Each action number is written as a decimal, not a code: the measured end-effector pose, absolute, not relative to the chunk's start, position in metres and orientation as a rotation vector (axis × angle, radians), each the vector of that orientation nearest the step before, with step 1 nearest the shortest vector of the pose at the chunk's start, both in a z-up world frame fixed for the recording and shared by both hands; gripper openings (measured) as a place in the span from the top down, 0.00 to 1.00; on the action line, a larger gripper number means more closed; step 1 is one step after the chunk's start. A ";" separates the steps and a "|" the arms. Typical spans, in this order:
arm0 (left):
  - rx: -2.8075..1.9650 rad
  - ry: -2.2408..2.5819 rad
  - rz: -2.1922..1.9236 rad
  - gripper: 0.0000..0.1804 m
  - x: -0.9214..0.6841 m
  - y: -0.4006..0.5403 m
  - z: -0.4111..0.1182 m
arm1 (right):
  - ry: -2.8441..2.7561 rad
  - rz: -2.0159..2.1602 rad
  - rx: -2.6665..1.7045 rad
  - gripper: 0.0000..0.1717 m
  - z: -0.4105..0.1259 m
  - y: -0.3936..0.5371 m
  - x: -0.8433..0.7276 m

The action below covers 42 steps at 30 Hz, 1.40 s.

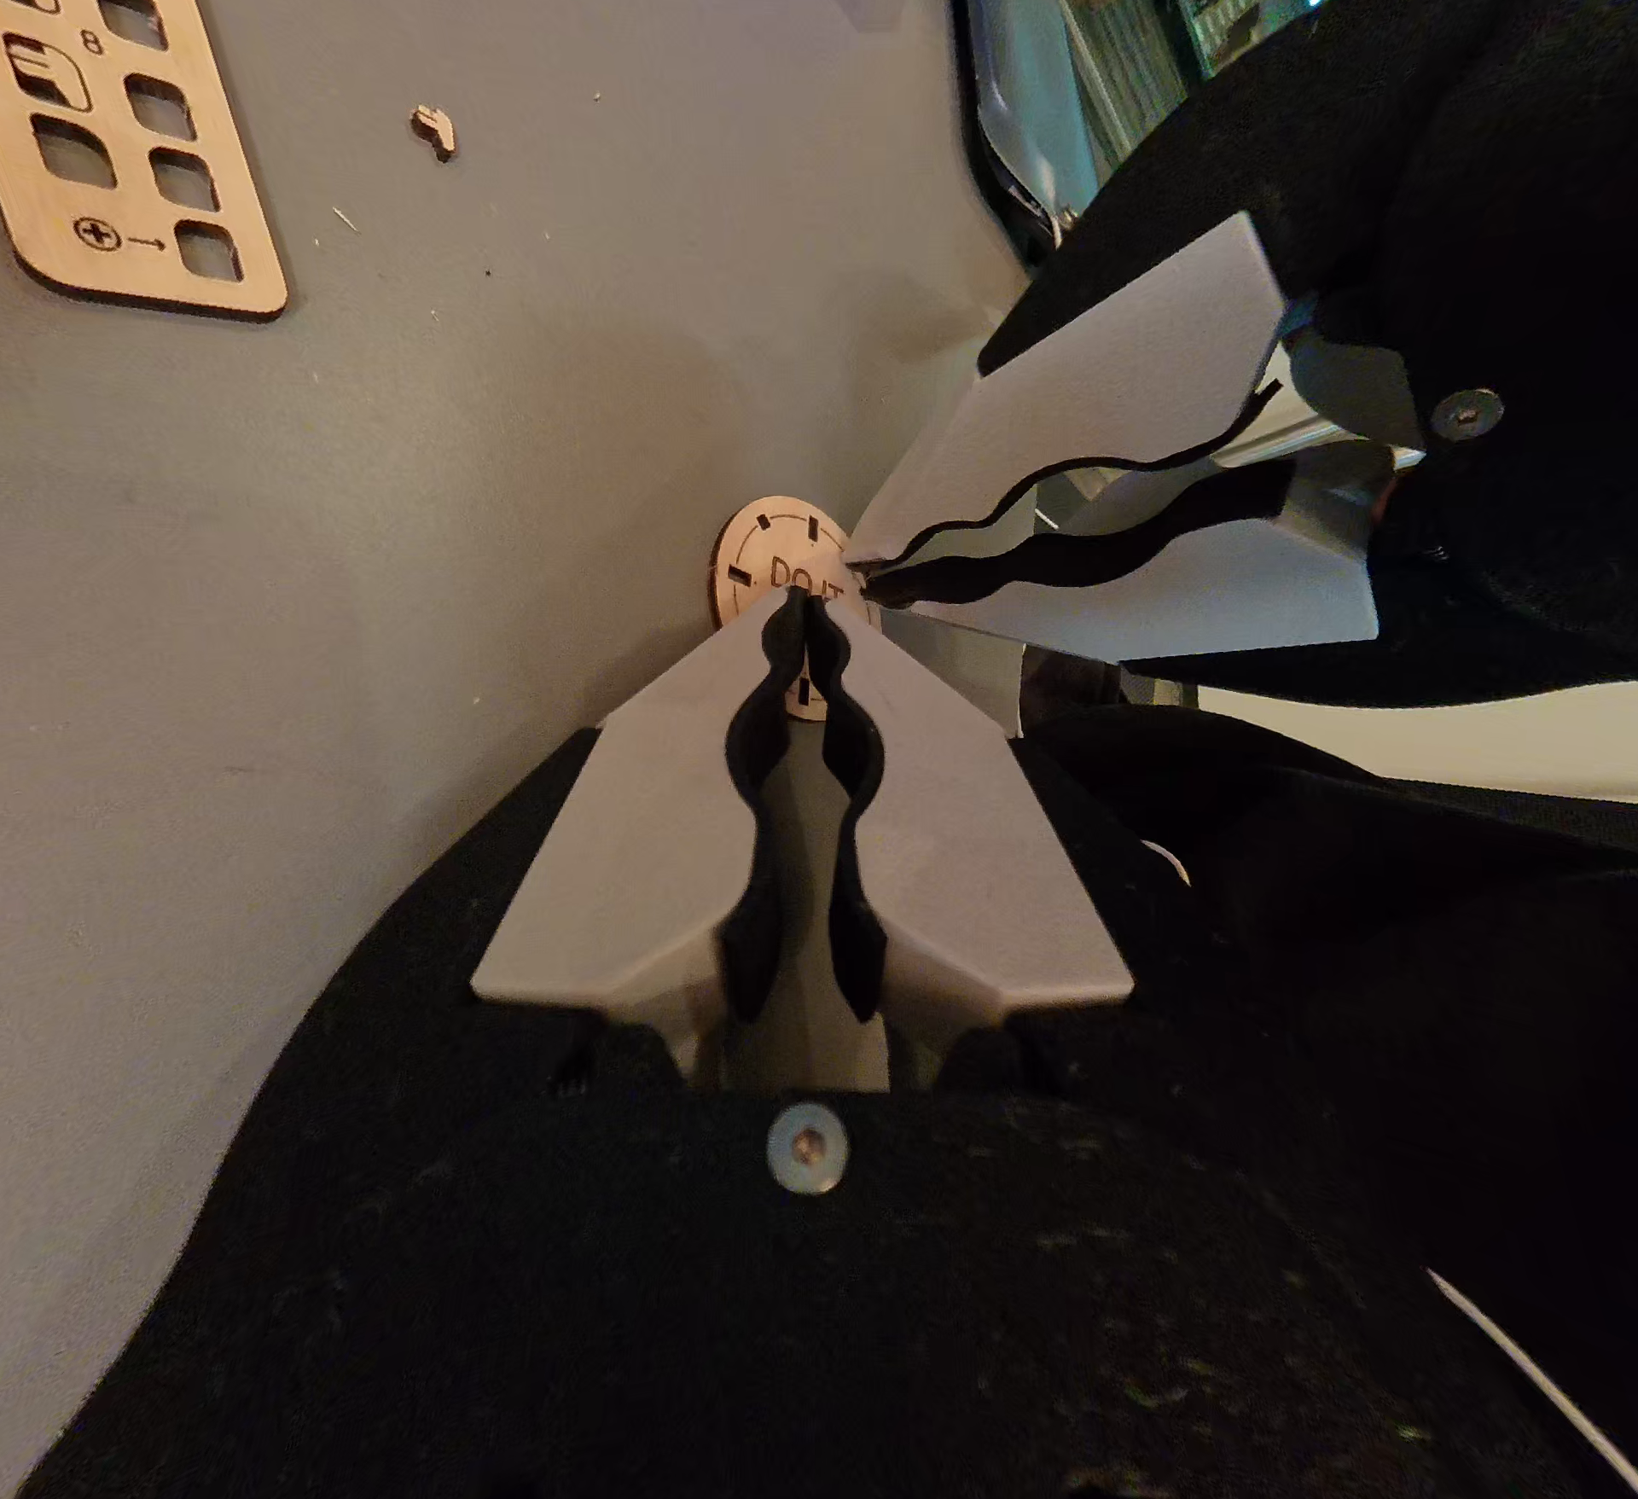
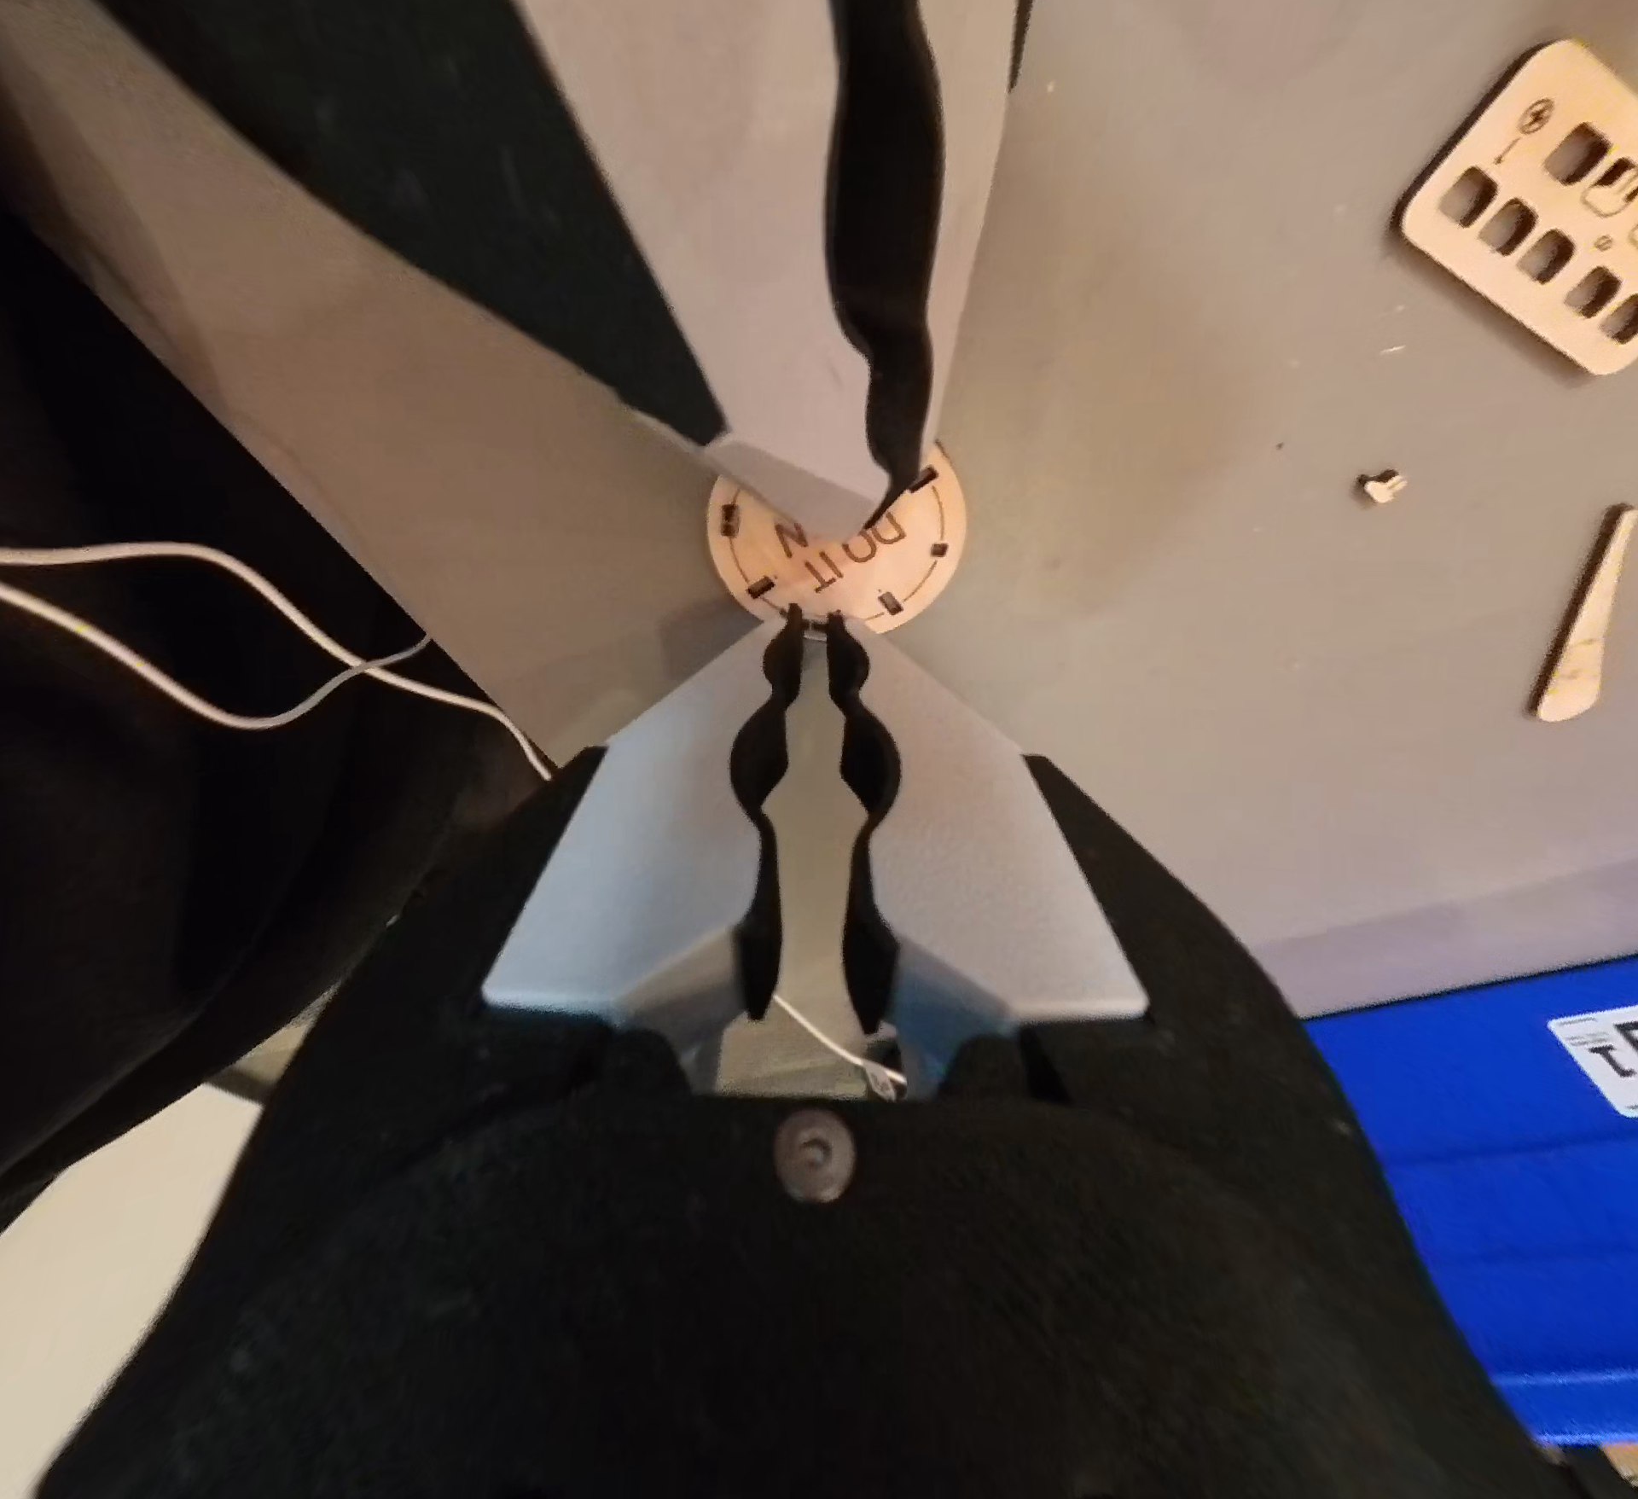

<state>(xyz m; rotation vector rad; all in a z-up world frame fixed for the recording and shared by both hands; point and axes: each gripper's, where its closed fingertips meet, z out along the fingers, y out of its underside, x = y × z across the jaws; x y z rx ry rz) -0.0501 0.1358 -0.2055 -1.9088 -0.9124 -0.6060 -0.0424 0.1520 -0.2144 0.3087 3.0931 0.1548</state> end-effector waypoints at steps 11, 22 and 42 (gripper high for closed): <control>-1.908 -0.912 -0.605 1.00 -0.050 0.136 -0.205 | 3.224 0.058 0.283 0.86 -0.211 0.157 -0.049; -1.906 -0.912 -0.606 1.00 -0.050 0.136 -0.205 | 3.220 -0.351 0.630 1.00 -0.198 0.157 -0.067; -1.908 -0.912 -0.598 1.00 -0.050 0.136 -0.206 | 3.209 -0.517 0.687 1.00 -0.206 0.151 -0.051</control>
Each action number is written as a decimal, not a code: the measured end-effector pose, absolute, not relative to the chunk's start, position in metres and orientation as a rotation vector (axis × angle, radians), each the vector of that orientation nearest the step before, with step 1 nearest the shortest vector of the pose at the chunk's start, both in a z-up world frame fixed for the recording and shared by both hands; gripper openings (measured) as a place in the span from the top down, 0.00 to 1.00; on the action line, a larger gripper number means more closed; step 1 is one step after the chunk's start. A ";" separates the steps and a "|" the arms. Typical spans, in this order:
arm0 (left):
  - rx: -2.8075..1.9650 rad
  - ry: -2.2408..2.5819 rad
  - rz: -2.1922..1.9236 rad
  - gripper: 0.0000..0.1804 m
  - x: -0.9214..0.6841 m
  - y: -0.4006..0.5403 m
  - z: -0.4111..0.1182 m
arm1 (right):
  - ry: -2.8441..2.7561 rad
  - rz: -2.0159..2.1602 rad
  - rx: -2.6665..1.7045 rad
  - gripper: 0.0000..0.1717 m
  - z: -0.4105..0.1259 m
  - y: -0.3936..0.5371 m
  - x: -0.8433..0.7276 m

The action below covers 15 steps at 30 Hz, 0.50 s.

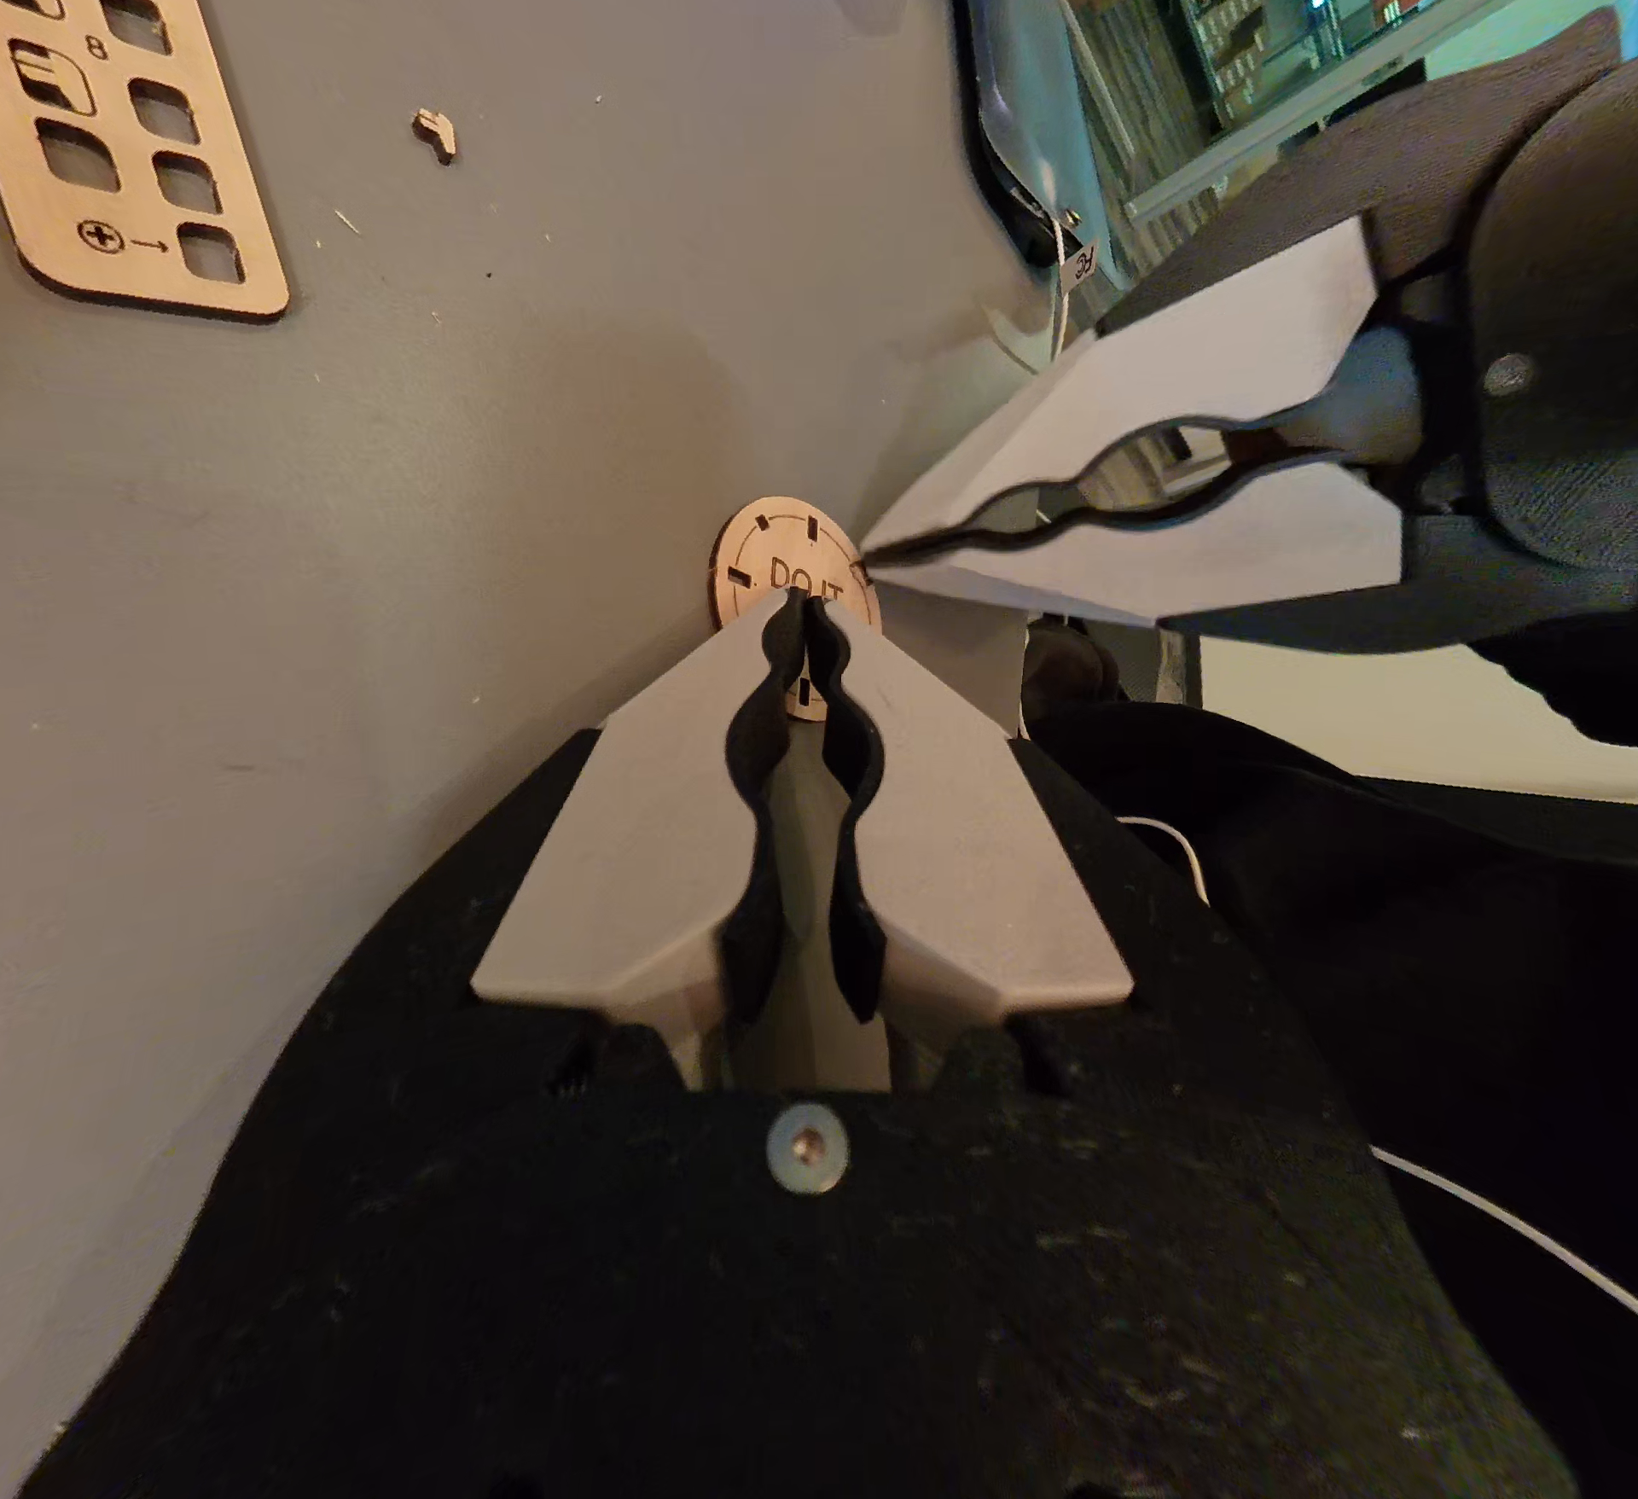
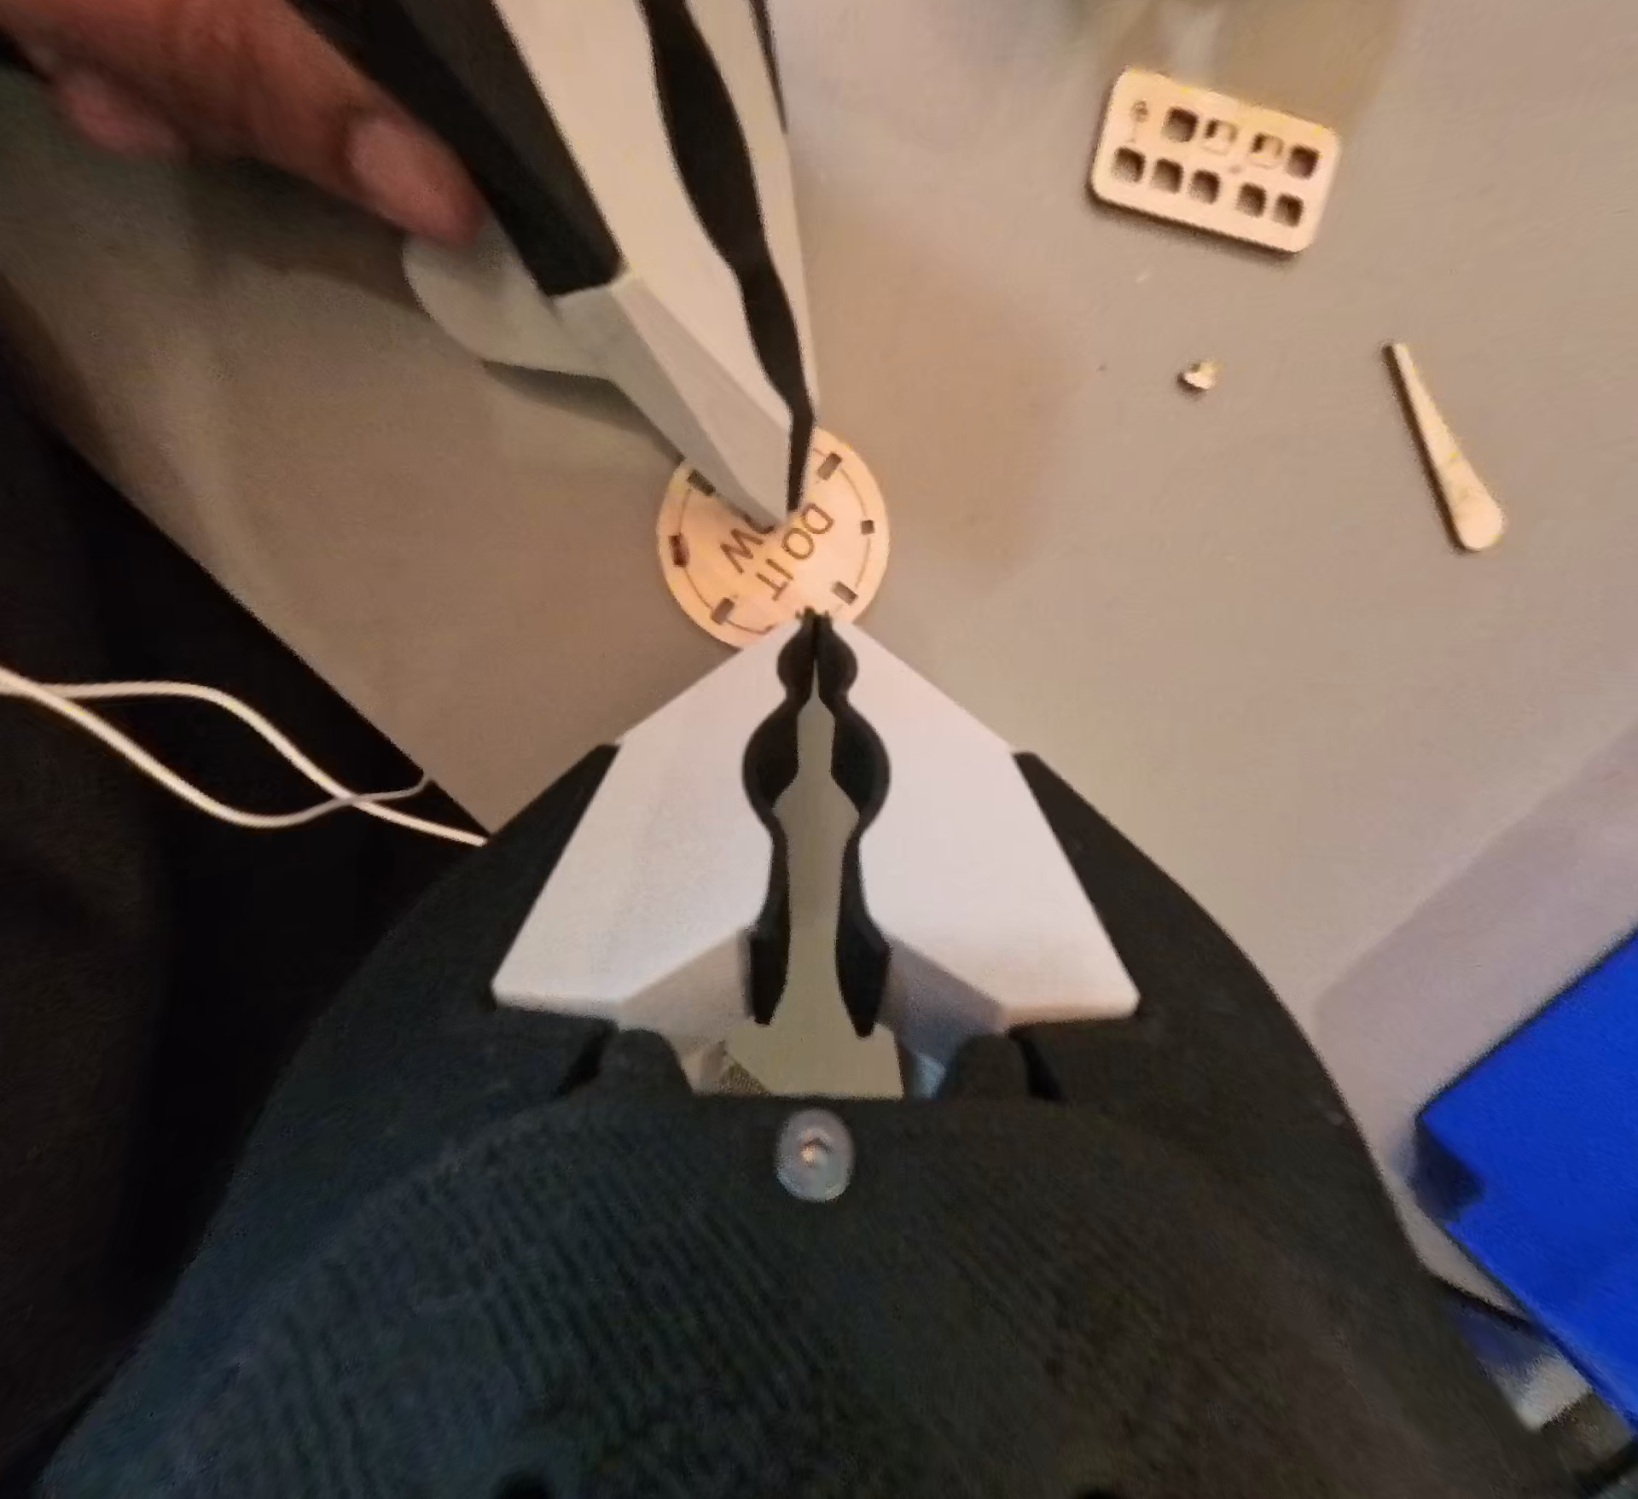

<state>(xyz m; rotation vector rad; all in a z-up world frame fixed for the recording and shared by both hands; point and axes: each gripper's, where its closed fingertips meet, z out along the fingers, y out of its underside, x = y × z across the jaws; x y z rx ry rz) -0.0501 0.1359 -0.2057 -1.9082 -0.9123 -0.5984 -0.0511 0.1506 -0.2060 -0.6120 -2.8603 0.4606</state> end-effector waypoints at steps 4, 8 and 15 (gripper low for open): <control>-1.908 -0.912 -0.597 1.00 -0.050 0.136 -0.206 | -2.695 0.650 -0.678 1.00 -0.181 0.144 -0.072; -1.908 -0.913 -0.599 1.00 -0.050 0.136 -0.206 | -2.158 1.209 -0.698 0.97 -0.108 0.115 -0.113; -1.909 -0.912 -0.595 1.00 -0.050 0.136 -0.206 | -1.676 1.842 -1.022 1.00 -0.085 0.098 -0.136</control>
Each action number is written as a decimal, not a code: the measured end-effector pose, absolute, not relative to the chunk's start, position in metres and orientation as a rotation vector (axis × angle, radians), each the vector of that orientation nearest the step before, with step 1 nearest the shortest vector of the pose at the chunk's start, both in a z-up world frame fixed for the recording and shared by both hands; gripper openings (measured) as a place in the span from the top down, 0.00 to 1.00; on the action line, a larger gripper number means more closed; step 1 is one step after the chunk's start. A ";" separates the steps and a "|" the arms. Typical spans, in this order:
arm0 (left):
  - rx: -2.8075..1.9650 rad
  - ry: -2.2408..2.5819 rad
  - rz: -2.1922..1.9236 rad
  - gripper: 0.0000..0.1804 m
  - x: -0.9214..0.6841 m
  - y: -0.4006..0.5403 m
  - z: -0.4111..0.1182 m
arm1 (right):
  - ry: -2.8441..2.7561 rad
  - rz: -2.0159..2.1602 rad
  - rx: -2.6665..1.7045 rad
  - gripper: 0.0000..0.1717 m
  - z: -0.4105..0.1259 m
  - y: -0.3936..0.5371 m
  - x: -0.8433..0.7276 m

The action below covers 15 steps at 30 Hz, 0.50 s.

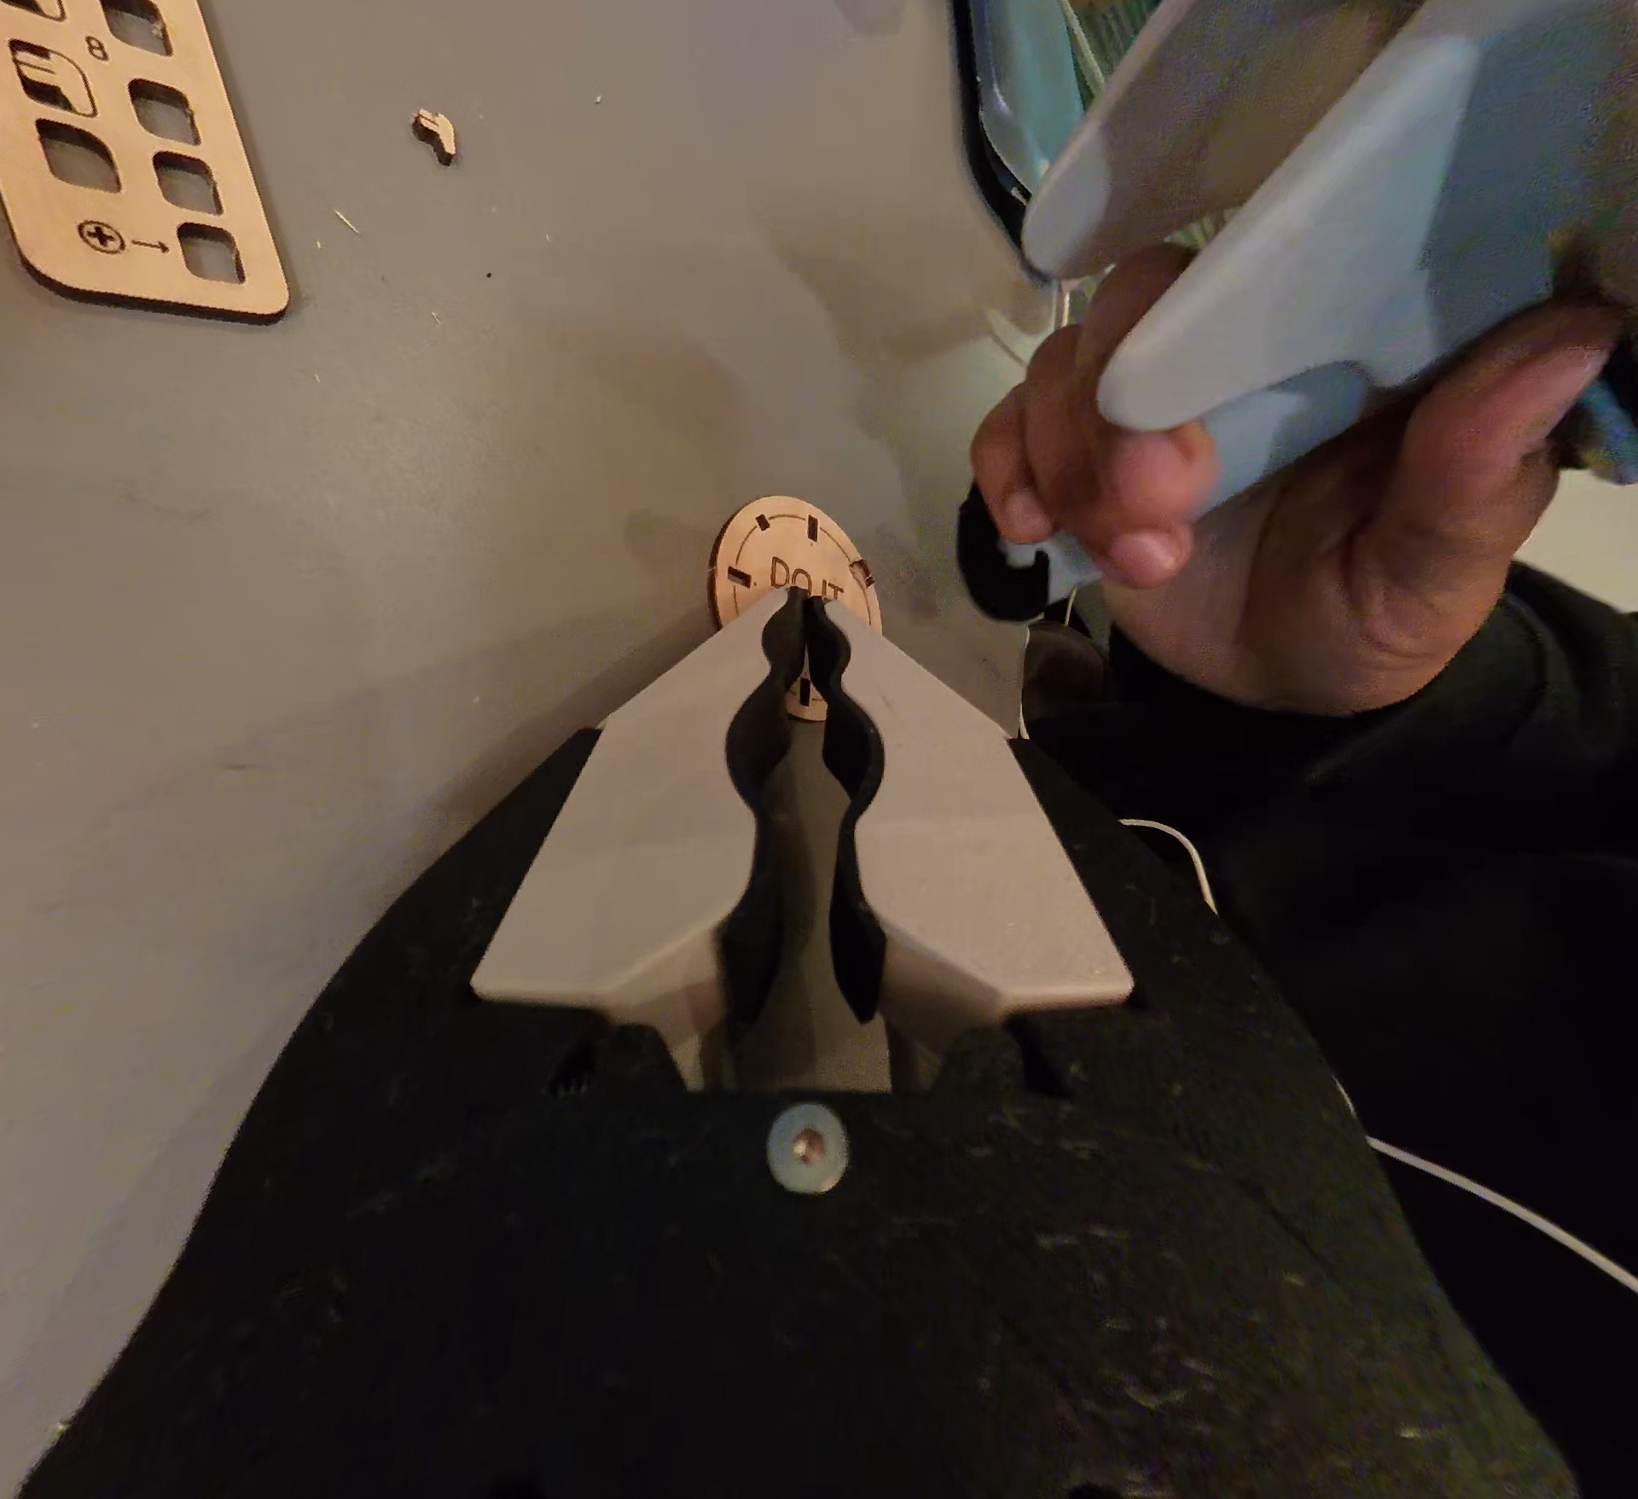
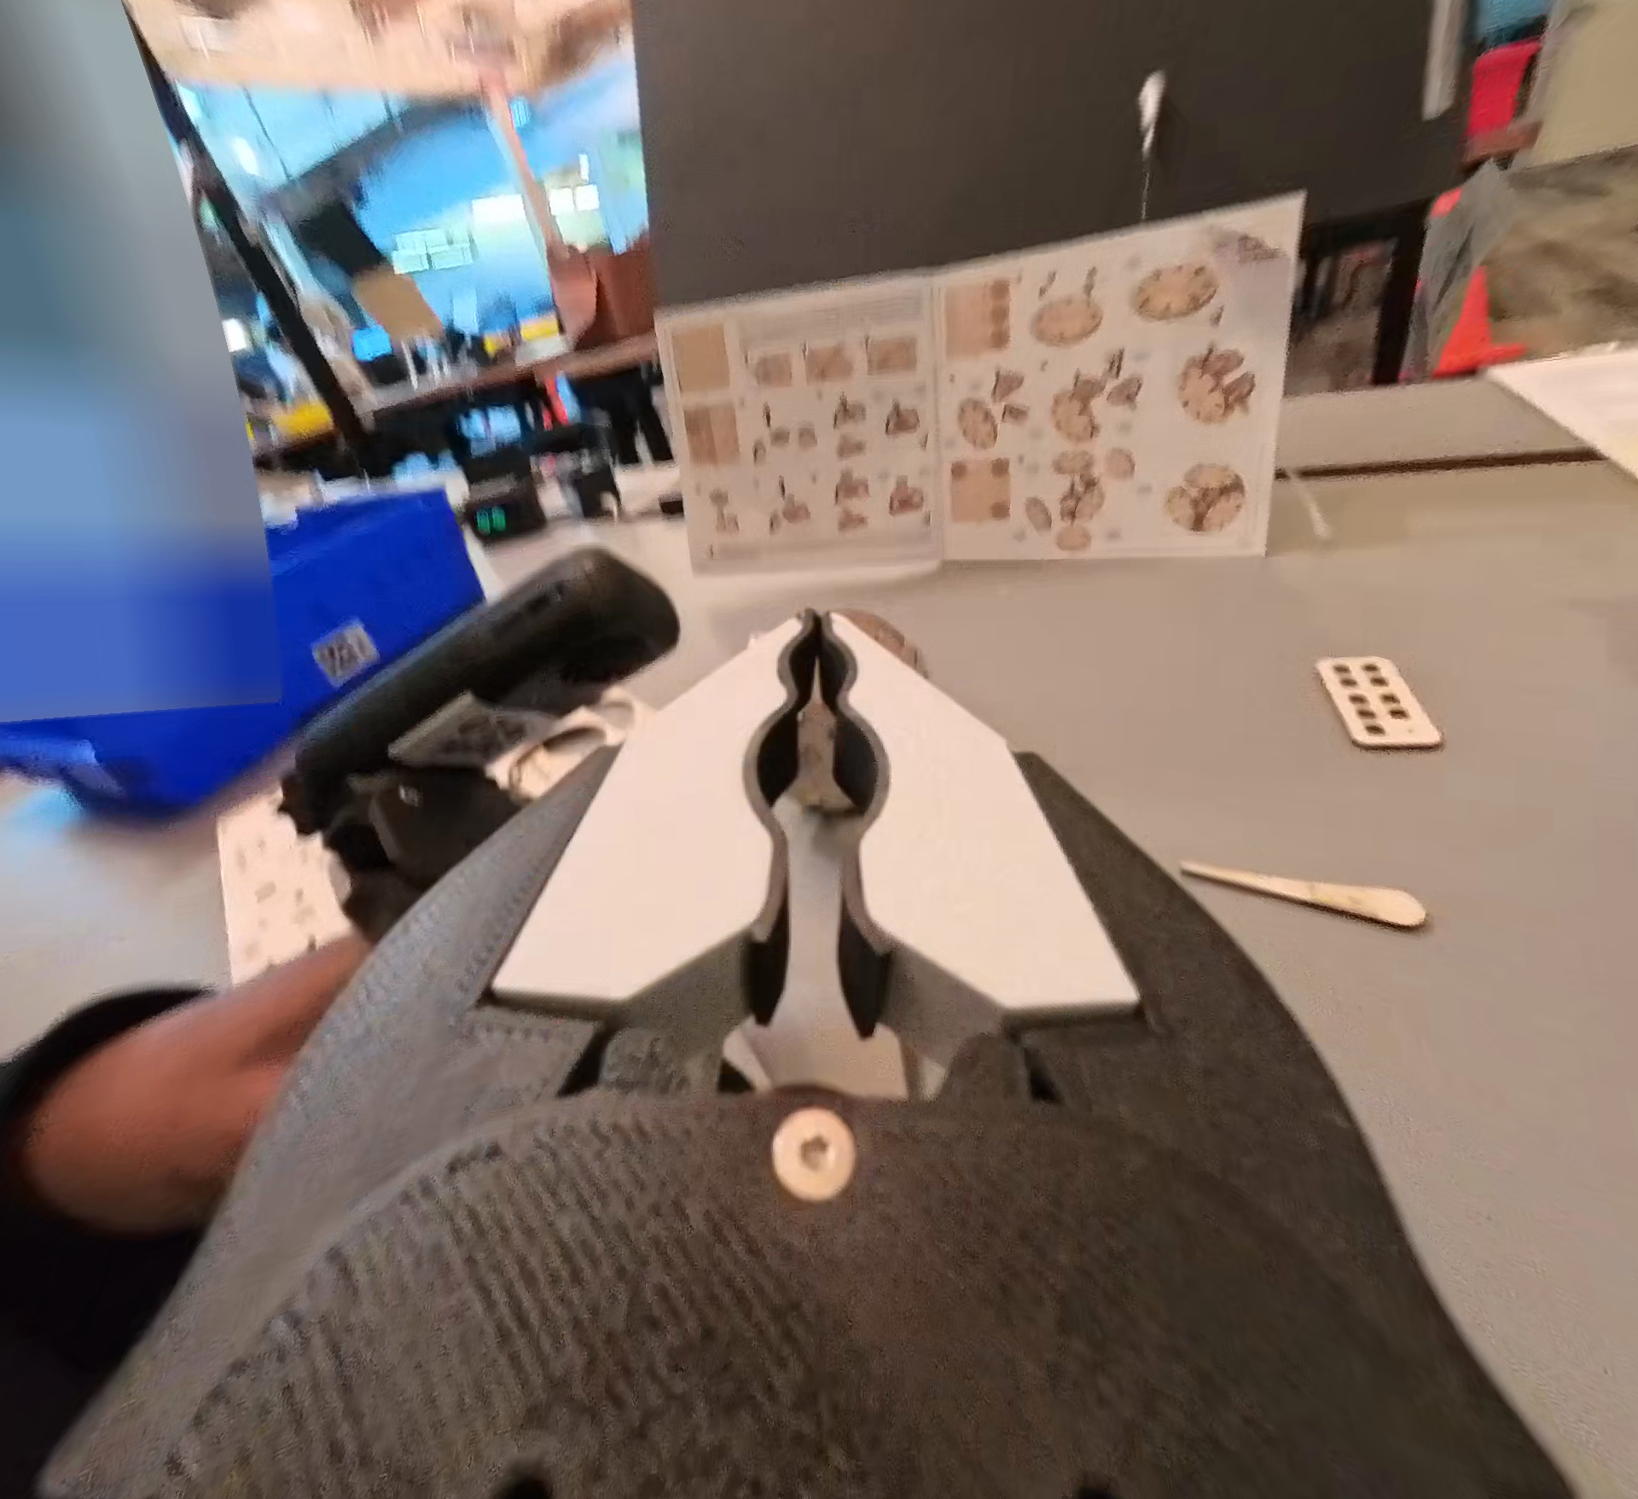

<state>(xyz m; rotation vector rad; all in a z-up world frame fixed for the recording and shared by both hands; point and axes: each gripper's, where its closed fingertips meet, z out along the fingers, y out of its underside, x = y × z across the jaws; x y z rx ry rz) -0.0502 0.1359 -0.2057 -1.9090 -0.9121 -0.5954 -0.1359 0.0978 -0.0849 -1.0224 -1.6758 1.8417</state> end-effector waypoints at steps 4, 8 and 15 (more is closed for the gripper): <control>-1.911 -0.912 -0.590 1.00 -0.050 0.136 -0.206 | -1.441 1.808 -0.935 1.00 -0.062 0.108 -0.142; -1.912 -0.912 -0.586 1.00 -0.050 0.136 -0.206 | -1.401 1.727 -0.825 1.00 -0.057 0.096 -0.137; -1.912 -0.913 -0.584 1.00 -0.050 0.136 -0.206 | -1.362 1.596 -0.798 1.00 -0.059 0.104 -0.143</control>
